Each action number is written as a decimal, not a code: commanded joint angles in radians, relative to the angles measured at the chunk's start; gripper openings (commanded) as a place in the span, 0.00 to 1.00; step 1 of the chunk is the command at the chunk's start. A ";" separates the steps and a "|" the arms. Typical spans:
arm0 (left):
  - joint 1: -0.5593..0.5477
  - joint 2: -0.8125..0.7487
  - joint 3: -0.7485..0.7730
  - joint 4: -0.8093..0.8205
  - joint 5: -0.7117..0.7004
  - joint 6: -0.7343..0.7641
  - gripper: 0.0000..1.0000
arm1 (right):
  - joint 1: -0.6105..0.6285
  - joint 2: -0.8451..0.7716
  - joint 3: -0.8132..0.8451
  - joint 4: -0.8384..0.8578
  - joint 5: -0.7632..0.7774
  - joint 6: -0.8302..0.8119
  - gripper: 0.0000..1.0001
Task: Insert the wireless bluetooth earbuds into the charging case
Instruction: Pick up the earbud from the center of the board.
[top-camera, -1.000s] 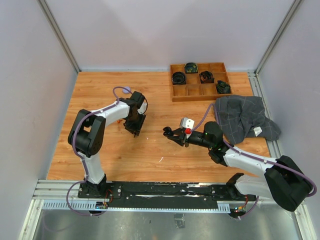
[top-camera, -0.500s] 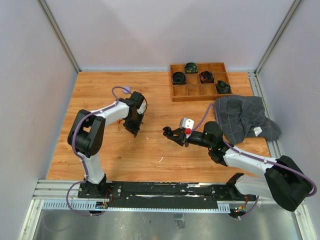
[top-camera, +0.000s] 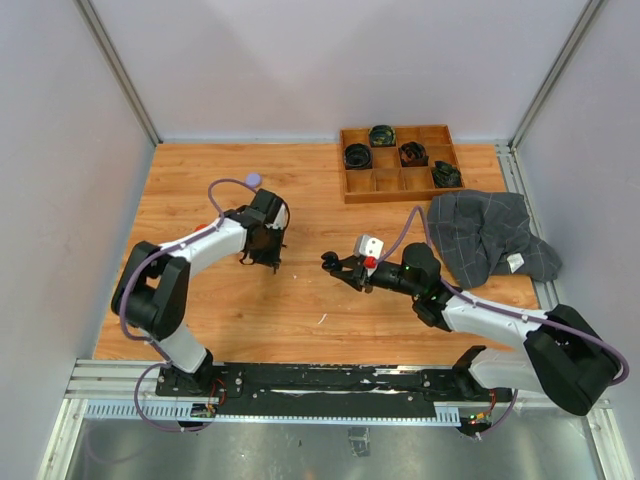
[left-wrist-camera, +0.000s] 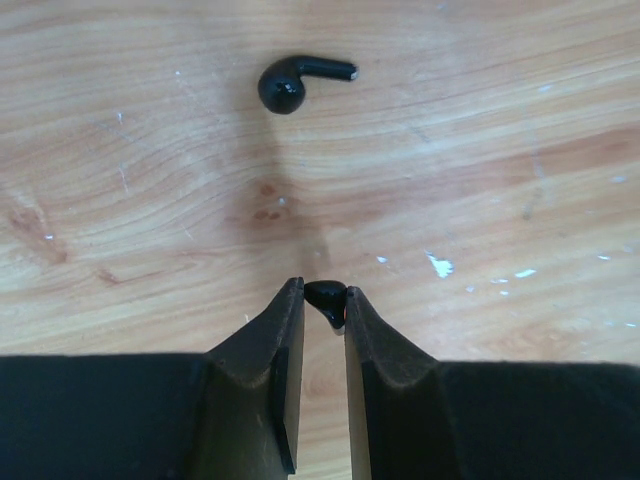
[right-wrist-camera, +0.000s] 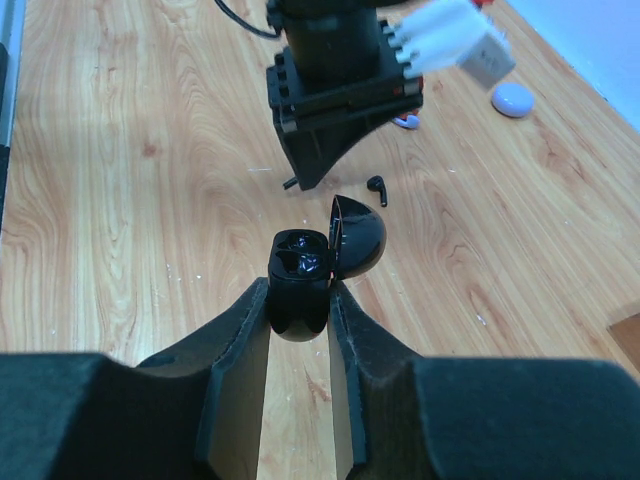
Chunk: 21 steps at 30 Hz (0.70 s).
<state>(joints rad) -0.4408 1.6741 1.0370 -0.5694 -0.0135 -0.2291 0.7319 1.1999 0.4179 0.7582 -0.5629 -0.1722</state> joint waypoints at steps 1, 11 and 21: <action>-0.019 -0.160 -0.041 0.133 -0.002 -0.069 0.20 | 0.021 0.020 0.022 0.092 0.072 0.006 0.01; -0.127 -0.475 -0.140 0.363 0.017 -0.106 0.20 | 0.022 0.007 -0.004 0.242 0.178 0.009 0.01; -0.262 -0.645 -0.212 0.558 -0.047 -0.168 0.20 | 0.024 -0.001 -0.034 0.361 0.249 0.042 0.01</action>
<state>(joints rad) -0.6559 1.0817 0.8501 -0.1452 -0.0128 -0.3614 0.7399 1.2133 0.4068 1.0119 -0.3634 -0.1535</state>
